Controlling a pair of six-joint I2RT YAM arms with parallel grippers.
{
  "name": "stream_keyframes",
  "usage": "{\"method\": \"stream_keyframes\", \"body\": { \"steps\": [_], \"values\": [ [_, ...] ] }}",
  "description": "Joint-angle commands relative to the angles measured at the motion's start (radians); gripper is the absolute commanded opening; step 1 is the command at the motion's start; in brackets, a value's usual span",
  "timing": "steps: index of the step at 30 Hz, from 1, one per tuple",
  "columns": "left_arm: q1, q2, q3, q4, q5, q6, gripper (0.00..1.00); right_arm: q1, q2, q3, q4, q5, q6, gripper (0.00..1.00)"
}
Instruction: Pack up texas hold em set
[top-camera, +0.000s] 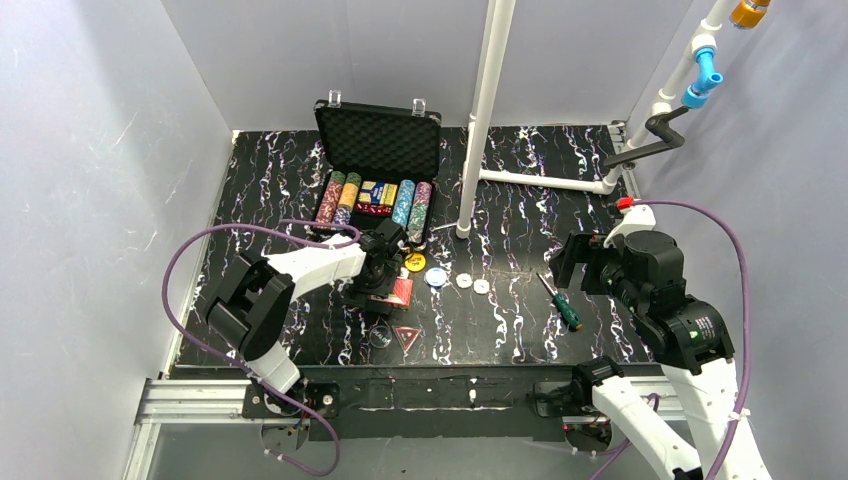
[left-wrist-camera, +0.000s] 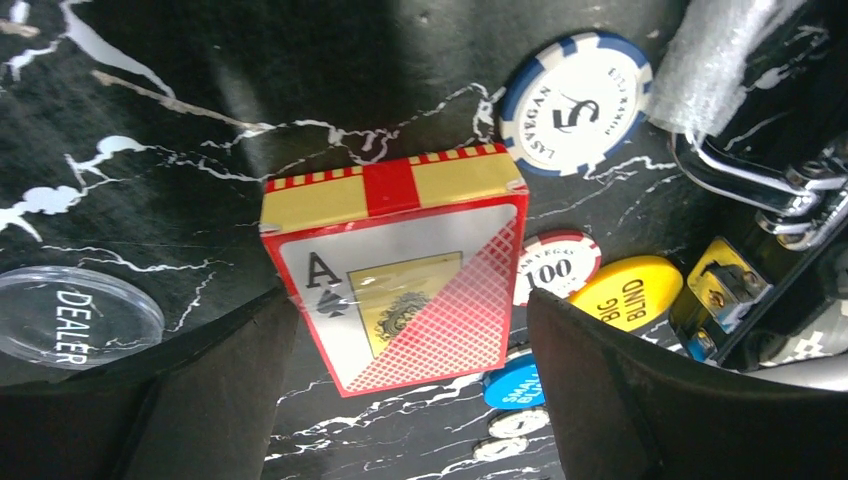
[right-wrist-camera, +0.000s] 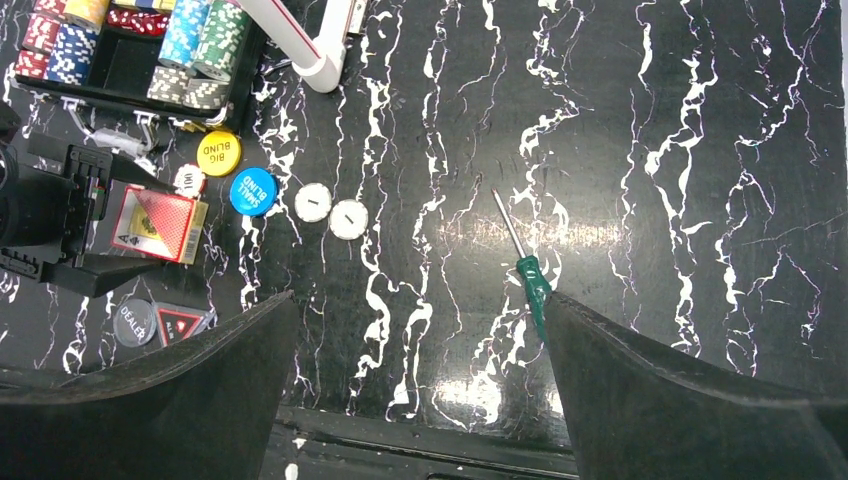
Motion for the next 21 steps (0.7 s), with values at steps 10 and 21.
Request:
{"method": "stream_keyframes", "body": {
  "steps": [10, 21],
  "values": [
    [0.003, 0.037, 0.016, -0.119, -0.026, -0.028, 0.68, 0.004, -0.019, 0.023, 0.011, -0.021, -0.016, 1.00],
    [0.007, -0.113, 0.166, -0.298, -0.197, 0.111, 0.45, 0.004, -0.021, 0.026, 0.014, -0.014, -0.020, 1.00]
  ]
}}
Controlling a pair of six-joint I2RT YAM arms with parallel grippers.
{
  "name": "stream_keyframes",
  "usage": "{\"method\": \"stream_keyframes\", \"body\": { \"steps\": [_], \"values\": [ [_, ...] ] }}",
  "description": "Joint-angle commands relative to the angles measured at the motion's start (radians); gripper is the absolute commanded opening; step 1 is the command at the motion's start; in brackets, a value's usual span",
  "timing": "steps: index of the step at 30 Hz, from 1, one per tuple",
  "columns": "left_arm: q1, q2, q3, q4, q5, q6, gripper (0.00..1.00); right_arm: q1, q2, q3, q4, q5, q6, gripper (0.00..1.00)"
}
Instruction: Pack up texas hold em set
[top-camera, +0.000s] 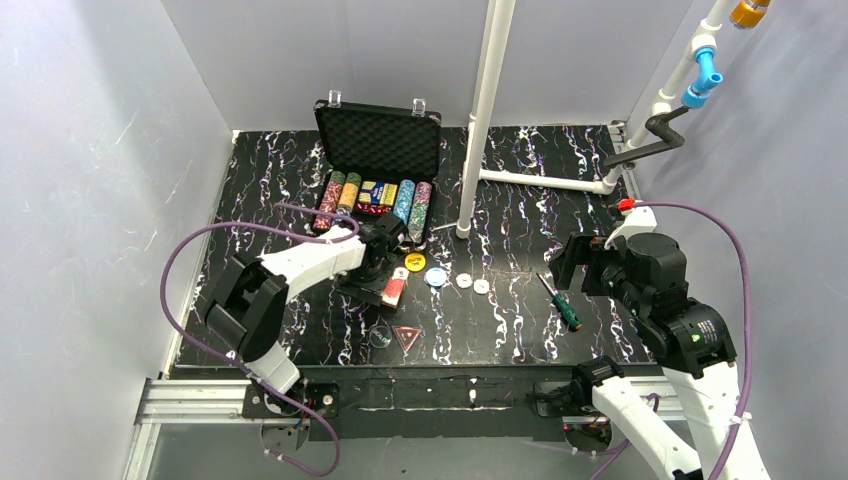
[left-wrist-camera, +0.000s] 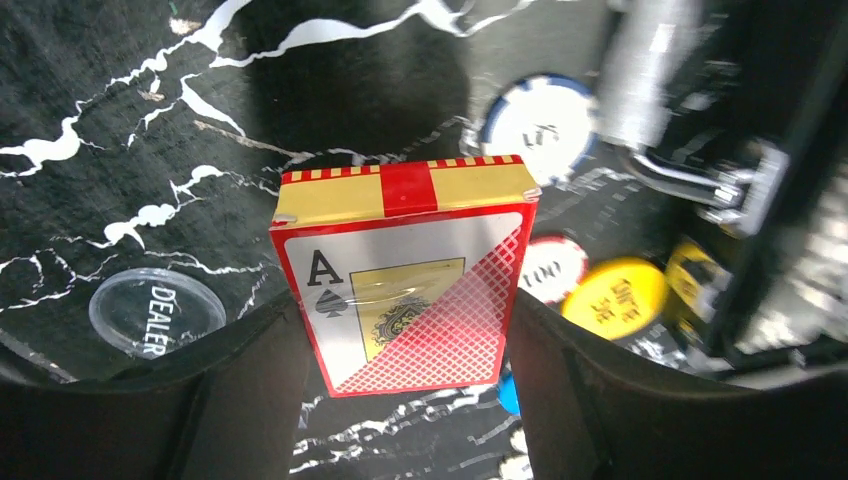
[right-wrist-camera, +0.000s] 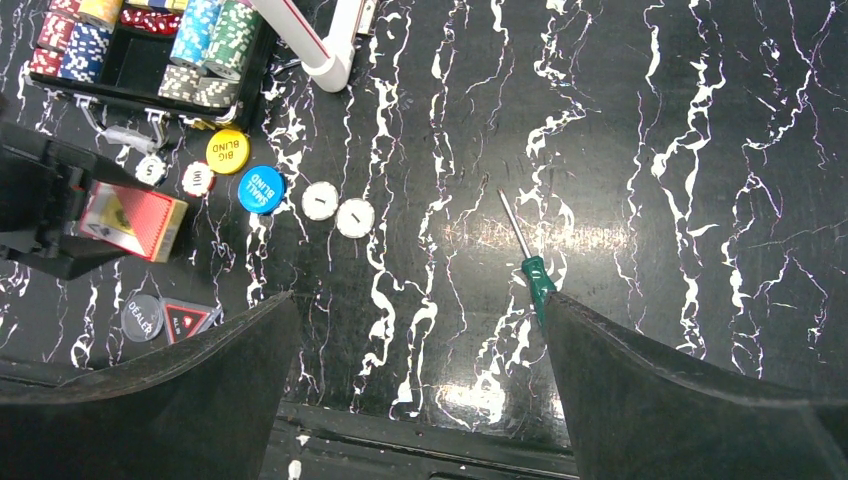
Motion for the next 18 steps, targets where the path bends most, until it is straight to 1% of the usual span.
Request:
{"method": "stream_keyframes", "body": {
  "steps": [1, 4, 6, 8, 10, 13, 16, 18],
  "values": [
    [0.008, -0.143, 0.108, -0.146, -0.135, 0.083, 0.44, 0.004, -0.007, 0.026, 0.015, 0.008, -0.019, 1.00],
    [0.035, -0.203, 0.150, -0.142, -0.182, 0.154, 0.43, 0.003, -0.006, 0.026, 0.015, 0.012, -0.019, 1.00],
    [0.091, -0.211, 0.179, -0.123, -0.167, 0.204, 0.41, 0.004, -0.005, 0.026, 0.015, 0.011, -0.017, 1.00],
    [0.171, -0.192, 0.213, -0.093, -0.138, 0.266, 0.40, 0.004, -0.004, 0.026, 0.016, 0.009, -0.013, 1.00],
    [0.230, -0.149, 0.275, -0.072, -0.101, 0.310, 0.39, 0.004, -0.002, 0.024, 0.018, 0.006, -0.009, 1.00],
    [0.276, -0.052, 0.393, -0.066, -0.101, 0.369, 0.37, 0.004, 0.003, 0.024, 0.019, 0.007, -0.004, 1.00],
    [0.307, 0.076, 0.527, -0.099, -0.053, 0.387, 0.36, 0.003, 0.012, 0.025, 0.023, 0.013, -0.003, 1.00],
    [0.317, 0.166, 0.622, -0.153, -0.028, 0.381, 0.35, 0.003, 0.018, 0.028, 0.023, 0.020, -0.001, 1.00]
  ]
}}
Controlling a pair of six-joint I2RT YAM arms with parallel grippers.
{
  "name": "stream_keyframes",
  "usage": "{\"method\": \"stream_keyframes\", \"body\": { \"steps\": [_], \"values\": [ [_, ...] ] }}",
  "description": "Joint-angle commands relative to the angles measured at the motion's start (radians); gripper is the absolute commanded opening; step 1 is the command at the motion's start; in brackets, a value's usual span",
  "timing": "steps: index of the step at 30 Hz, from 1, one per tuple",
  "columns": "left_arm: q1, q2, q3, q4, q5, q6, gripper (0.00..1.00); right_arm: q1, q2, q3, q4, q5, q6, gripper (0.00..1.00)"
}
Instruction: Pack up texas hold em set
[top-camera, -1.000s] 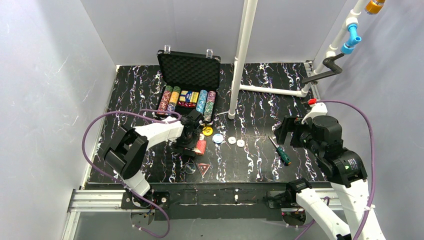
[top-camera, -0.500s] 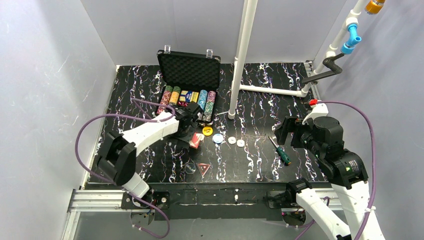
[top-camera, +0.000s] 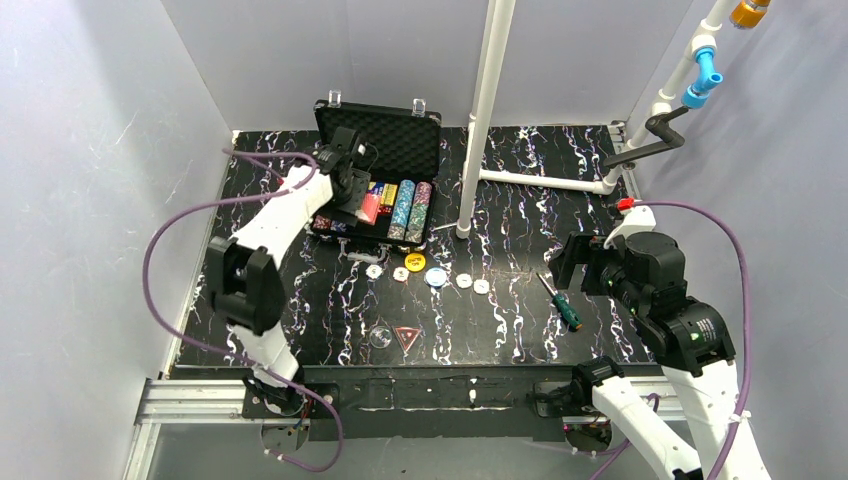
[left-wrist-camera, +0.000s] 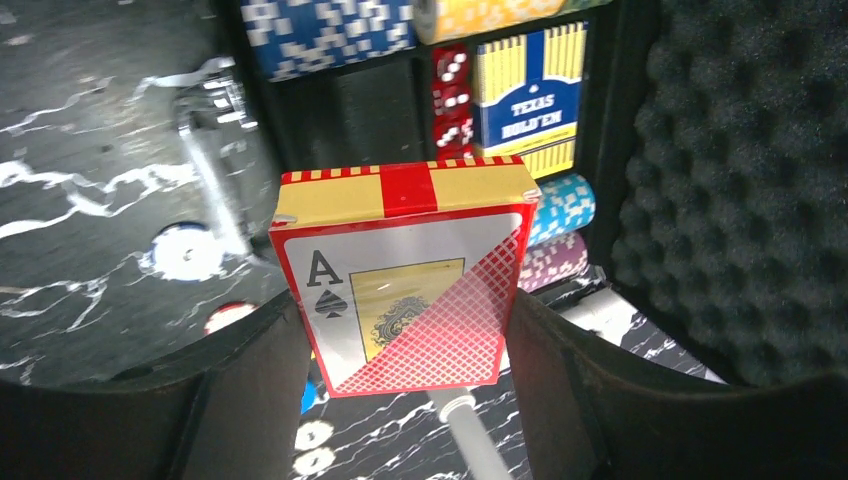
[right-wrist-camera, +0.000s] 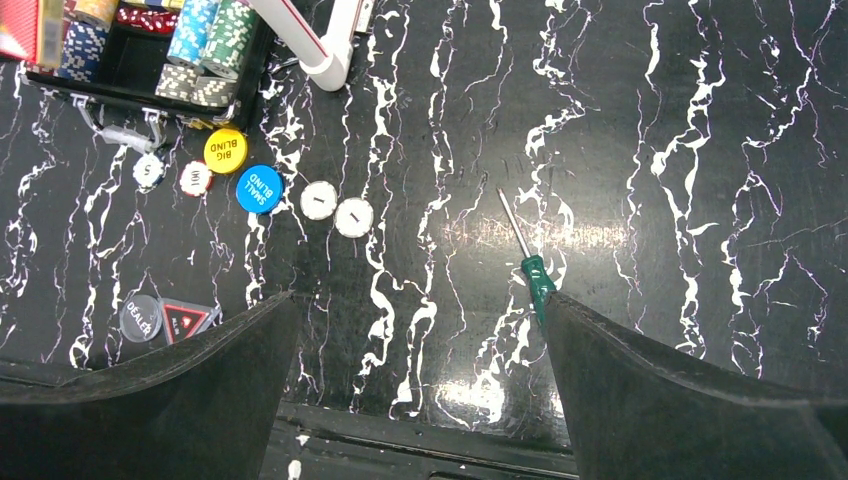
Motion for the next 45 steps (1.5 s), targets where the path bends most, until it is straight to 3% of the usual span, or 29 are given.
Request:
{"method": "stream_keyframes", "body": {
  "steps": [1, 6, 31, 35, 45],
  "values": [
    [0.017, 0.159, 0.194, -0.121, 0.040, 0.037, 0.35, 0.004, 0.015, 0.029, 0.023, 0.019, -0.003, 1.00],
    [0.017, 0.314, 0.350, -0.251, 0.004, -0.029, 0.34, 0.004, 0.014, 0.021, 0.040, 0.015, -0.013, 1.00],
    [0.041, 0.480, 0.337, -0.181, 0.100, -0.084, 0.34, 0.004, 0.040, 0.006, 0.053, 0.021, -0.029, 1.00],
    [0.042, 0.477, 0.312, -0.182, 0.099, -0.096, 0.44, 0.004, 0.049, 0.014, 0.052, 0.023, -0.029, 1.00],
    [0.059, 0.494, 0.315, -0.157, 0.080, -0.056, 0.36, 0.003, 0.060, 0.005, 0.061, 0.017, -0.026, 1.00]
  ]
}}
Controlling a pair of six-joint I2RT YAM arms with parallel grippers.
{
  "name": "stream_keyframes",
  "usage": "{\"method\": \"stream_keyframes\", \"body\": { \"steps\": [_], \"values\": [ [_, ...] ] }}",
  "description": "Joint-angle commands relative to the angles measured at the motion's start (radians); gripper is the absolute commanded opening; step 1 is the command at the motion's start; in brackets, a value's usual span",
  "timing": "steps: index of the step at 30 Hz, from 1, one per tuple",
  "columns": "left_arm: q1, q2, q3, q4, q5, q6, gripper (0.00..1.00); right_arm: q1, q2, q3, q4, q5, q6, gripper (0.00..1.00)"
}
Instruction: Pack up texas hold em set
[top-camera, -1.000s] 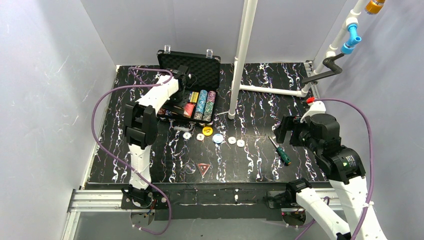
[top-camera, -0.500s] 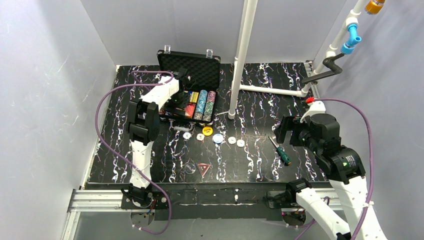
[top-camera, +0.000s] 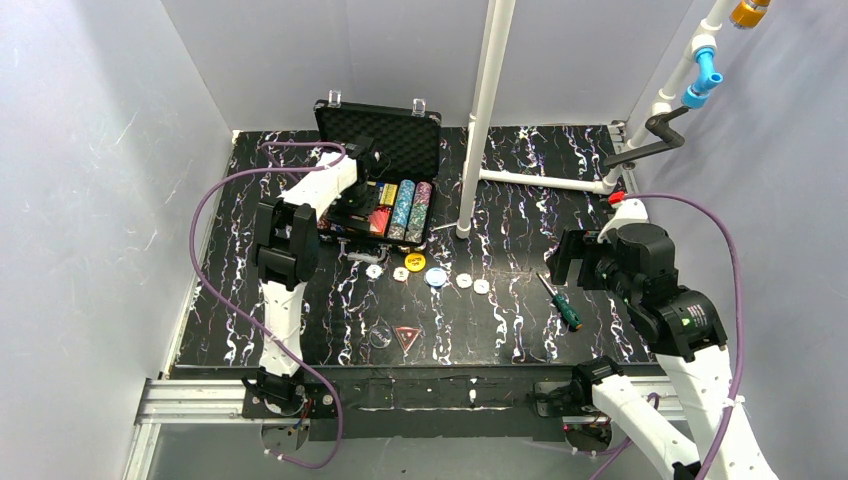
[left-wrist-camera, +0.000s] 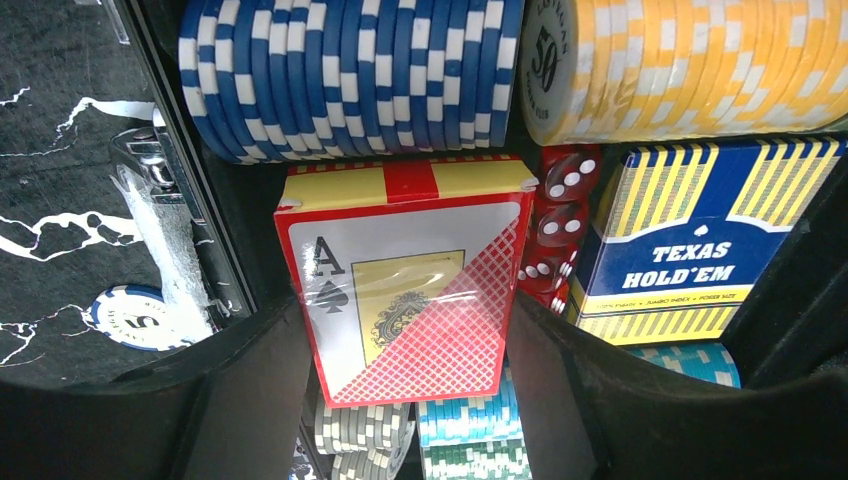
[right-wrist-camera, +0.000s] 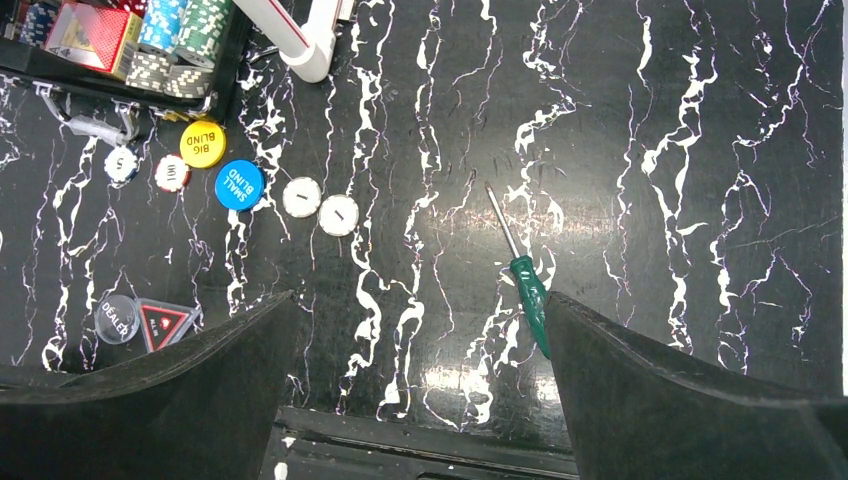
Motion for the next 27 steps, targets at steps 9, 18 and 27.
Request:
{"method": "stream_keyframes", "body": {
  "steps": [9, 18, 27],
  "values": [
    [0.013, -0.015, -0.097, 0.062, 0.027, -0.069, 0.40, 0.004, 0.014, -0.014, 0.064, -0.012, 0.008, 1.00],
    [0.025, -0.044, -0.083, 0.044, -0.046, -0.095, 0.44, 0.004, 0.016, -0.007, 0.063, -0.012, 0.002, 1.00],
    [0.024, -0.097, -0.107, 0.038, -0.042, -0.013, 0.77, 0.004, 0.020, 0.005, 0.069, -0.027, 0.010, 1.00]
  ]
}}
